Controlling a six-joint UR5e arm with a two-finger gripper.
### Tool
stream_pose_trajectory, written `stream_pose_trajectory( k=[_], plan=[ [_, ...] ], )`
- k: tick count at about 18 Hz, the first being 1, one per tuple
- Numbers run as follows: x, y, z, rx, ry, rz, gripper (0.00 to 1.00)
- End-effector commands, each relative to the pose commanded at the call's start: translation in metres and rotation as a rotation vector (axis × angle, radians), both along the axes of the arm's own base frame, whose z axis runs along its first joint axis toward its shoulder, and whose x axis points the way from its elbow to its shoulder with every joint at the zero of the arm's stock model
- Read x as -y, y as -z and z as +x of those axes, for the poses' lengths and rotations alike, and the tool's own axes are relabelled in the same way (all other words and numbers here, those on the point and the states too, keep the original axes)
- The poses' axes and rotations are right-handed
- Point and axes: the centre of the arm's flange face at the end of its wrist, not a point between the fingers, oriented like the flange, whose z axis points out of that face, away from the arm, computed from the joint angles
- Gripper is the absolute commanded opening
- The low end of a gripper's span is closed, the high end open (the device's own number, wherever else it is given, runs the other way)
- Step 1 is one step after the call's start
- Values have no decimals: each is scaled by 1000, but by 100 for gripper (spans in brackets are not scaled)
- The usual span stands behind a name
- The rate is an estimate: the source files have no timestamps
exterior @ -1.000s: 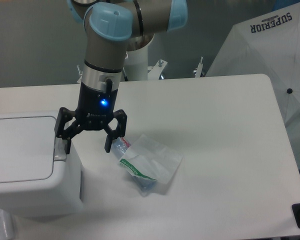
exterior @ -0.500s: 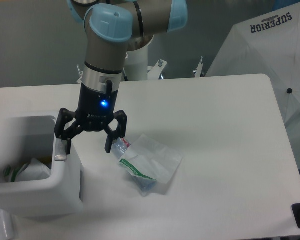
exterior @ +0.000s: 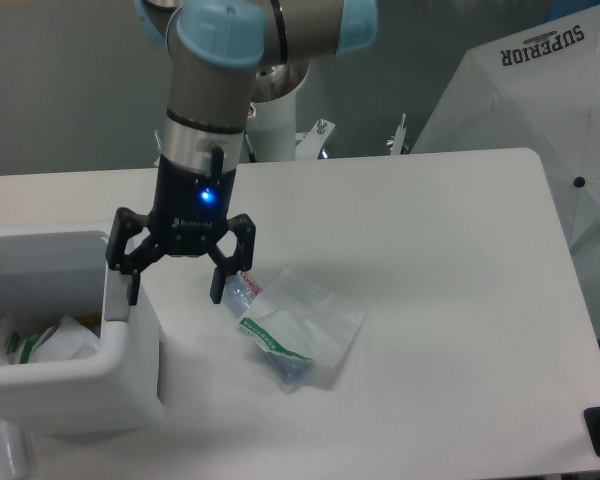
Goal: Open the trash can
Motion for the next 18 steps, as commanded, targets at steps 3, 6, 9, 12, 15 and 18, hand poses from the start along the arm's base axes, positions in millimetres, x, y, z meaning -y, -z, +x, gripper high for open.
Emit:
stream_pose_trajectory(
  k=[3, 6, 9, 12, 15, 18],
  plan=[
    [8, -31, -26, -70, -12, 36, 100],
    [23, -45, -51, -174, 30, 30, 100],
    [36, -41, -62, -298, 75, -93, 100],
    [49, -30, -76, -441, 121, -299, 100],
    [61, -14, -86, -509, 166, -453, 100],
    [73, -4, -100, -519, 180, -498, 100]
  ],
)
